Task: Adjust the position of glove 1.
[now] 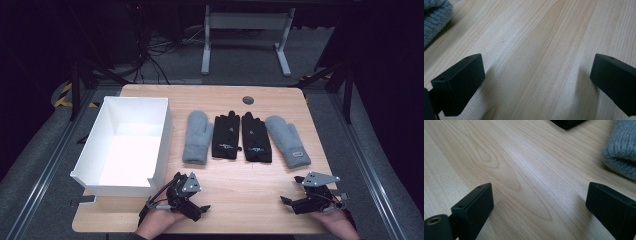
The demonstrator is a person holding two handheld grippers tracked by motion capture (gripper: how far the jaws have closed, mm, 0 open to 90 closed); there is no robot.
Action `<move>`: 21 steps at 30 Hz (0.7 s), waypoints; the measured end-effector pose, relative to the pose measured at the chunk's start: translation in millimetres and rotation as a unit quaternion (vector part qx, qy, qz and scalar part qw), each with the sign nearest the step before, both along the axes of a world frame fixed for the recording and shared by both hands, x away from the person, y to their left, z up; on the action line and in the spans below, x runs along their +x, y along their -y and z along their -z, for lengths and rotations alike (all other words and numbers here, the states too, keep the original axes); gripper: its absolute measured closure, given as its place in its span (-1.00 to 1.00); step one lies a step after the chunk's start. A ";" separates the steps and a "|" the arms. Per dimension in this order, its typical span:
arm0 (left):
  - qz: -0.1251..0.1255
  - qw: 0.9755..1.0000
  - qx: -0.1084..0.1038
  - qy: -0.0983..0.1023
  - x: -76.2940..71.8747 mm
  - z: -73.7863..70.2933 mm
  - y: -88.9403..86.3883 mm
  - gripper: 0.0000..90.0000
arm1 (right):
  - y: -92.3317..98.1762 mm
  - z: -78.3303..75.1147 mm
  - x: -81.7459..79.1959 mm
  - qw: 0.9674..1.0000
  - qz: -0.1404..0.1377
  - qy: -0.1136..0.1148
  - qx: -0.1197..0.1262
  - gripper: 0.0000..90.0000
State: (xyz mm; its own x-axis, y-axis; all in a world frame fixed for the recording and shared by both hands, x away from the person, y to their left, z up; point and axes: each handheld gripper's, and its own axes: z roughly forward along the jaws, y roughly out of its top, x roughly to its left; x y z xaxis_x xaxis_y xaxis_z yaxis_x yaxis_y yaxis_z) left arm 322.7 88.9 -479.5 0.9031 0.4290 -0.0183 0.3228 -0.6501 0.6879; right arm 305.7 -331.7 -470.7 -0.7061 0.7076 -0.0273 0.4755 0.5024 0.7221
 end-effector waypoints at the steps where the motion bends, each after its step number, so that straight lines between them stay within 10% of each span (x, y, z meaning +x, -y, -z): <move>1: 0.000 1.000 0.000 0.000 0.0 0.0 0.0 -1.00 | 0.0 0.0 0.0 1.000 0.000 0.000 0.000 -0.83; 21: 0.004 1.000 -0.001 0.000 2.4 0.1 -1.7 -1.00 | 4.6 -16.6 6.7 1.000 0.019 -0.015 0.003 -0.65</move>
State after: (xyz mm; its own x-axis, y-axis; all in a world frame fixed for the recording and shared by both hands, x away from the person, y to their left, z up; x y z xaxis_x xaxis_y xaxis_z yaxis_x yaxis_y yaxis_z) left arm 325.2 90.6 -479.6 0.9062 0.4224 -0.0187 0.3180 -0.6518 0.6885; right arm 312.4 -336.3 -454.2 -0.6790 0.7341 -0.0023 0.5158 0.4794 0.7100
